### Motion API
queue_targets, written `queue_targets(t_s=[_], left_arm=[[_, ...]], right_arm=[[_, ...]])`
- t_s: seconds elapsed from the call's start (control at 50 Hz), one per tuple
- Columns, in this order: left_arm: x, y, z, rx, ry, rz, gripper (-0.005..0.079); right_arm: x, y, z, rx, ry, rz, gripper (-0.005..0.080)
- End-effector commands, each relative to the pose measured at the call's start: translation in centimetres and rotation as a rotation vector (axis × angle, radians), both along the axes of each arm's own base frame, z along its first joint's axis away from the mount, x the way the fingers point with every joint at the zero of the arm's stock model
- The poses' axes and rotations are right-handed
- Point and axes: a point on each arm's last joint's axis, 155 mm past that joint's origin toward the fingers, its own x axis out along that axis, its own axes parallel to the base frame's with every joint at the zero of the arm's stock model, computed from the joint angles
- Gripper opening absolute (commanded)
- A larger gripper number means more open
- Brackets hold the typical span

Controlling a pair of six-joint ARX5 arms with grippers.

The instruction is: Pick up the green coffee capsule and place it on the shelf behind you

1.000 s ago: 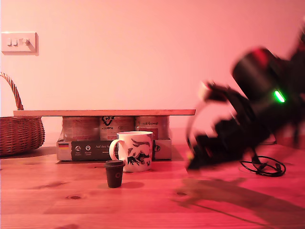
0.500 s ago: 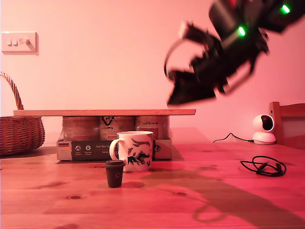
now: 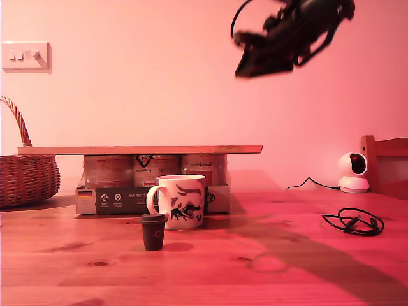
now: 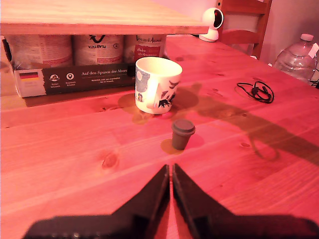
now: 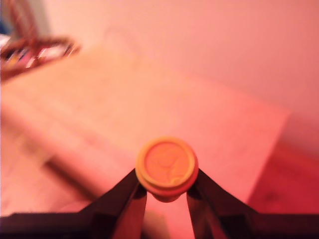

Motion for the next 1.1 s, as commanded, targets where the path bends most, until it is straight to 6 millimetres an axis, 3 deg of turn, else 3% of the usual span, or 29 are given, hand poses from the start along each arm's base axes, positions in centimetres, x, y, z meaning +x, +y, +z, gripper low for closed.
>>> queue_targets(t_s=[0.0,0.48,0.5,0.54,0.76,1.08], left_arm=[[-0.1,-0.1,0.3,0.003,-0.012,-0.006,-0.0021],[-0.1,-0.1,0.3,0.003,-0.012,-0.006,-0.0021],[-0.1,-0.1,0.3,0.003,-0.012,-0.006,-0.0021],[-0.1,-0.1,0.3,0.003,-0.012,-0.006,-0.0021],[-0.1,-0.1,0.3,0.003,-0.012,-0.006,-0.0021],[-0.1,-0.1,0.3,0.003,-0.012,-0.006,-0.0021]], right_arm=[[0.9,0.8,-1.3,-0.01,0.028,0.009,0.0137],[6.6,3.1,-1.6,-0.025,0.074,0.013,0.0136],[6.8,3.2,-2.5,-0.029,0.089,0.014,0.0137],[7.3,3.4,-2.1,-0.026,0.08,0.015,0.0137],[8.9,4.2,-3.9,-0.035,0.117,0.019,0.0136],[9.3,4.4,-7.9,-0.064,0.198,0.022,0.0137]])
